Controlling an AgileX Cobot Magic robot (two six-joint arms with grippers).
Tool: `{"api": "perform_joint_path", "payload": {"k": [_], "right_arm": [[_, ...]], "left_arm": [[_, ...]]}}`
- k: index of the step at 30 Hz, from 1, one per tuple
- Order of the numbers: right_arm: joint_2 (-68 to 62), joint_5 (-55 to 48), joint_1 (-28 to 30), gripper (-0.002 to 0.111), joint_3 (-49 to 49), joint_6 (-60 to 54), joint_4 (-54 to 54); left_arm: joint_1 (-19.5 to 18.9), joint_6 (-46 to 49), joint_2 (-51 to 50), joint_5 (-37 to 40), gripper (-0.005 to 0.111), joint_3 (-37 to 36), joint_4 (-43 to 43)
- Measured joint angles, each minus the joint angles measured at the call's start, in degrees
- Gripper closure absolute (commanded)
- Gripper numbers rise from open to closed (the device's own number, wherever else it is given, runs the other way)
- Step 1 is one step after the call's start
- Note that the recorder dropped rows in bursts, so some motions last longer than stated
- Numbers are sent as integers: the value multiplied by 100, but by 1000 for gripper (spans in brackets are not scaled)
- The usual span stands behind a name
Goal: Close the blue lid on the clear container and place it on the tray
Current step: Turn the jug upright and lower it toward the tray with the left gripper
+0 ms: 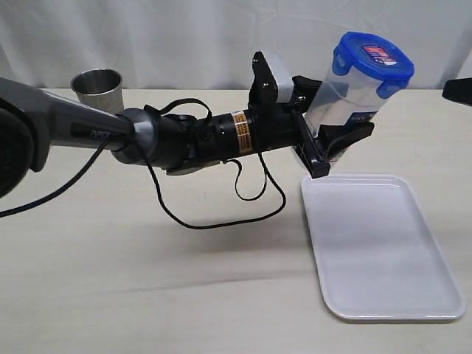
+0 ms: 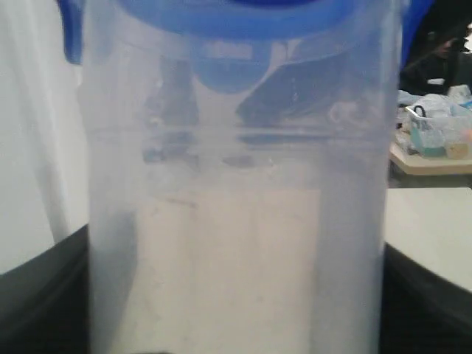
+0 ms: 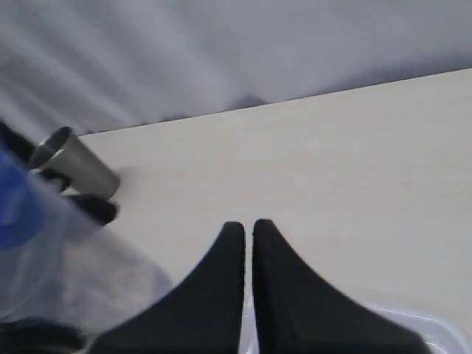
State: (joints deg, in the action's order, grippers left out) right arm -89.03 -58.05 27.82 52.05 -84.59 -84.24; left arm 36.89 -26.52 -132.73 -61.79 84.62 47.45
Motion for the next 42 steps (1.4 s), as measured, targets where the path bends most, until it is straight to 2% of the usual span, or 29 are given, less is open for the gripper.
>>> {"api": "perform_joint_path", "payload": {"k": [5,15,19,26,42], "right_arm": [[0,-862,0,104,0,0,-37],[0,-945,0,104,0,-11,-89],[0,-956,0,104,0,-11,-89],[0,-1062,0,104,0,-35,-89],[0,-1062,0,104,0,-82,-137]], "left_arm": [[131,51,-370,0,107,359,-248],[616,51,-522,147,107,773,-226],[697,51,-522,594,107,802,-238],[724,-372,-522,1714,107,802,-223],[734,-933,-806,1761,107,848,-38]]}}
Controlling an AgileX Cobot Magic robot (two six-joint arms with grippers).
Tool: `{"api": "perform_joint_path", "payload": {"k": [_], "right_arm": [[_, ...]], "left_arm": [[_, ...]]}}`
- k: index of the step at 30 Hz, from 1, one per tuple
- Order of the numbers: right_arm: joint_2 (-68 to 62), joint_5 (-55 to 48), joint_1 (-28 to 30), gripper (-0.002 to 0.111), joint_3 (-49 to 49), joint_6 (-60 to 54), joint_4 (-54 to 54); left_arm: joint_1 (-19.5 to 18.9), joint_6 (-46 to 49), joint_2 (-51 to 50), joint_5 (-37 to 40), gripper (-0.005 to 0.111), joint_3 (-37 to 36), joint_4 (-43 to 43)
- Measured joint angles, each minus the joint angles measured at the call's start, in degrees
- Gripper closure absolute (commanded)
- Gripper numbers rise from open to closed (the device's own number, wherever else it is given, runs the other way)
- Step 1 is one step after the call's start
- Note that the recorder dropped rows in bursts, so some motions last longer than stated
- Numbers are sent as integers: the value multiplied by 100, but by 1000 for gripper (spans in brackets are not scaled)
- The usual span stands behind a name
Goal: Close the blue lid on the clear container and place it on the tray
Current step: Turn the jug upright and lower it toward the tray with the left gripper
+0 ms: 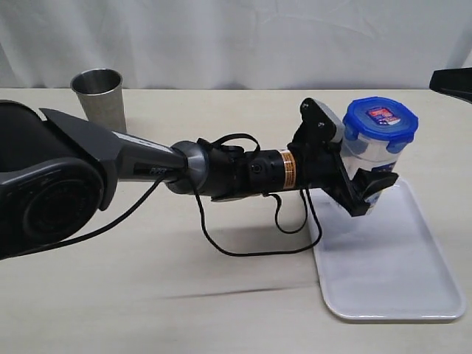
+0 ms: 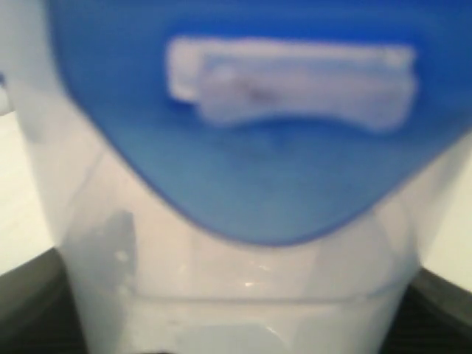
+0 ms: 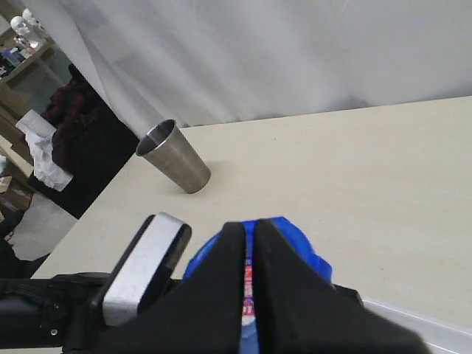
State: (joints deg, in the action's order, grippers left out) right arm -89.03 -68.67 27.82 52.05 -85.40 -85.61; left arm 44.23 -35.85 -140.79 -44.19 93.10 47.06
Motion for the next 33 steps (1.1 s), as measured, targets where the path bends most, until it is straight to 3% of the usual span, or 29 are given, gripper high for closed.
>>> {"api": "perform_joint_path", "payload": {"k": [24,29,32,33], "right_arm": [[0,-11,0,104,0,-125,-37],[0,-11,0,104,0,-160,-37],[0,-11,0,104,0,-171,-37],[0,-11,0,104,0,-171,-37]], "left_arm": [[176,-92,-429,0,106,329,375],[176,-92,-429,11,80,329,375],[176,-92,-429,11,52,329,375],[176,-92,-429,24,38,329,375]]}}
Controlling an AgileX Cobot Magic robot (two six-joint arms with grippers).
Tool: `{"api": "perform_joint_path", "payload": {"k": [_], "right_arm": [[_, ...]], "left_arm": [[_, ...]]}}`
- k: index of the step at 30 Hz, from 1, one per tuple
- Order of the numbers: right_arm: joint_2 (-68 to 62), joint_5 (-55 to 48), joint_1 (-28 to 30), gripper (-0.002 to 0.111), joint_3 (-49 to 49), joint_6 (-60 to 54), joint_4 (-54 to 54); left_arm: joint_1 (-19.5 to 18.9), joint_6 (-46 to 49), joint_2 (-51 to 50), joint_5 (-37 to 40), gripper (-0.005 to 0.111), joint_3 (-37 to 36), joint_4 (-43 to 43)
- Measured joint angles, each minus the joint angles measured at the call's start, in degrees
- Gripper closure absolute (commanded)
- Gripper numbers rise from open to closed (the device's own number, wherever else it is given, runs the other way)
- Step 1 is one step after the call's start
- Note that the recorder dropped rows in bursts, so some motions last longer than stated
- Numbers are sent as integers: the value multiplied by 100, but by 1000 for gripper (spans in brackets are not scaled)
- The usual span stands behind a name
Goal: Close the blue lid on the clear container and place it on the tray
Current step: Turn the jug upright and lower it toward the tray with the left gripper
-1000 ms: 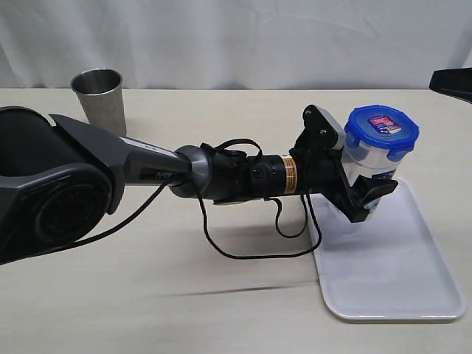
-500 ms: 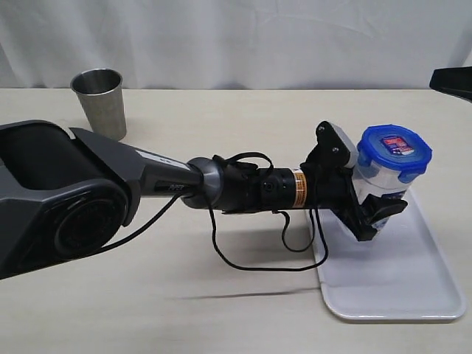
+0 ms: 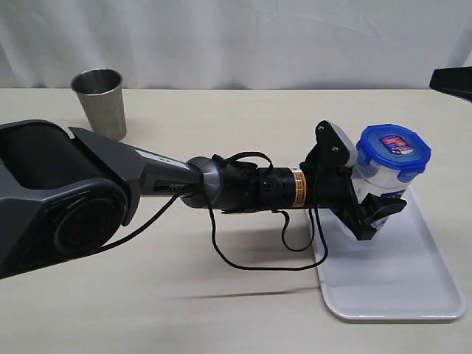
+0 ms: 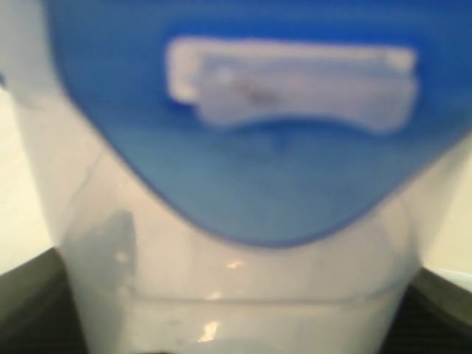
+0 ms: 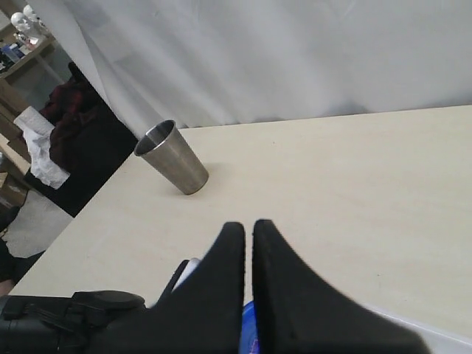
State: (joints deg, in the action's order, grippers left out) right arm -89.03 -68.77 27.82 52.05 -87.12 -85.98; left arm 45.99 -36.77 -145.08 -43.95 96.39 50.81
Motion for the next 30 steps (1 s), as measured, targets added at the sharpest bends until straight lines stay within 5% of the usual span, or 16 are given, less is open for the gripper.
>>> {"api": "perform_joint_path", "payload": {"k": [4,18,22,30], "right_arm": [[0,0,0,104,0,-11,0],[0,0,0,104,0,-23,0],[0,0,0,104,0,-23,0],[0,0,0,104,0,-23,0]], "left_arm": [[0,0,0,175,25,39,0],[0,0,0,530,22,37,0],[0,0,0,522,2,37,0],[0,58,74,522,2,37,-10]]}}
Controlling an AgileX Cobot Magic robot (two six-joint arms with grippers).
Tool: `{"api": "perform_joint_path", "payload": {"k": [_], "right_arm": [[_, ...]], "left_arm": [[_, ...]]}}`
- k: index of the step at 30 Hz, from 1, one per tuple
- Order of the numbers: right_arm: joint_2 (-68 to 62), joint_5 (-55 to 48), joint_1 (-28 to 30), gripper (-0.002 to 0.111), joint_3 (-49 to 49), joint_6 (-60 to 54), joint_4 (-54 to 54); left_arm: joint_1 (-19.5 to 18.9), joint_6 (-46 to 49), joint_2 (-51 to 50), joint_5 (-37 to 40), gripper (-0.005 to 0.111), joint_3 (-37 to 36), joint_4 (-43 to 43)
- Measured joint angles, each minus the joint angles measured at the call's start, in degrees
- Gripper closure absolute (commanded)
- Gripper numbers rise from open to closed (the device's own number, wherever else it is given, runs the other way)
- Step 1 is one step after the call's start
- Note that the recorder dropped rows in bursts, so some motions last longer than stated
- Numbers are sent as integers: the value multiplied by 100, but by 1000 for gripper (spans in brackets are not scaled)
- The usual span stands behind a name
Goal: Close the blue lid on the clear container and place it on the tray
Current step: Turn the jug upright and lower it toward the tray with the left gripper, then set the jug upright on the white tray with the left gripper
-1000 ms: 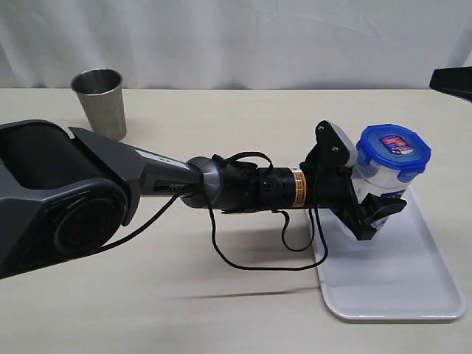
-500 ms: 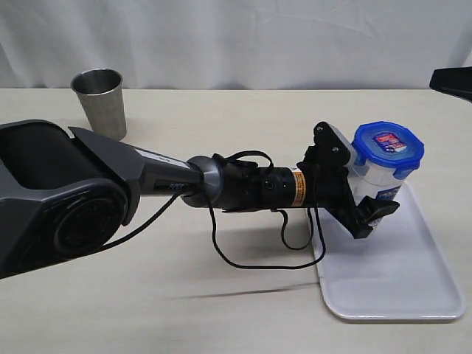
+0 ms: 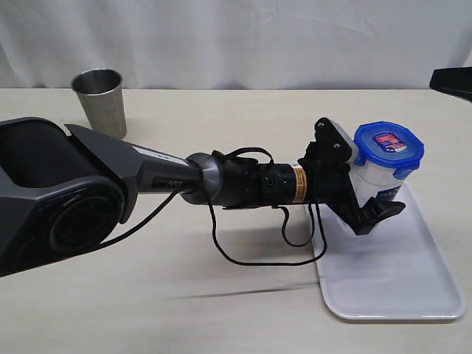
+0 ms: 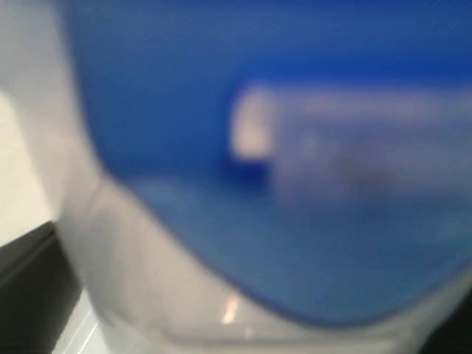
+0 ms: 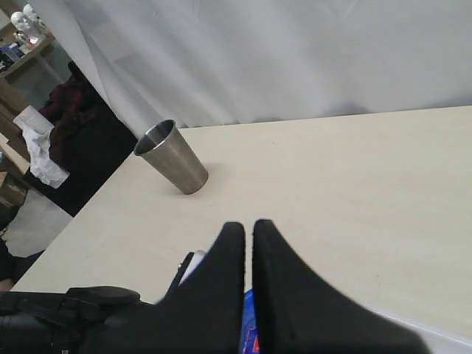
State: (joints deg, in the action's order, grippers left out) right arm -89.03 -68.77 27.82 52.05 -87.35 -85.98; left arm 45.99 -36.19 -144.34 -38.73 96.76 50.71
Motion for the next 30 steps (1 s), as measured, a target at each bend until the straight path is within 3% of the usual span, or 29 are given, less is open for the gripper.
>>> {"api": "perform_joint_path", "payload": {"k": [13,30], "right_arm": [[0,0,0,104,0,0,0],[0,0,0,104,0,0,0]], "left_arm": [[0,-103,260,630,2,0,468],[0,-468,319,686,2,0,911]]}}
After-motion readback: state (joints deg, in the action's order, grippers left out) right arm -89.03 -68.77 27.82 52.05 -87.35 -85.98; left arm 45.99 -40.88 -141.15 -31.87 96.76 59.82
